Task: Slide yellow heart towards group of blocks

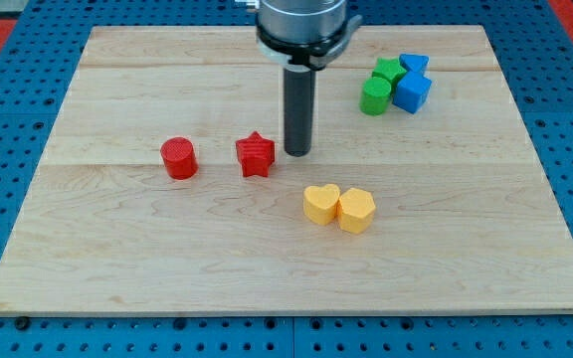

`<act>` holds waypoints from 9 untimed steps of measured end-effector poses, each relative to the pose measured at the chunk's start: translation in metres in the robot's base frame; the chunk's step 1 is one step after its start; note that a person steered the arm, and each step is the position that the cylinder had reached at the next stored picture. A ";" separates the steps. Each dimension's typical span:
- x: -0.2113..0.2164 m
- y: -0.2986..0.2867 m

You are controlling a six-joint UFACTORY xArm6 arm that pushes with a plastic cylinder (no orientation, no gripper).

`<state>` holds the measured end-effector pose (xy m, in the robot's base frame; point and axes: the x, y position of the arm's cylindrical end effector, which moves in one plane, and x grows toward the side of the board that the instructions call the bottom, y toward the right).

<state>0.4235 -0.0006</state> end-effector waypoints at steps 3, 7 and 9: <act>0.001 -0.013; 0.076 0.141; 0.158 0.071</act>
<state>0.5811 0.0709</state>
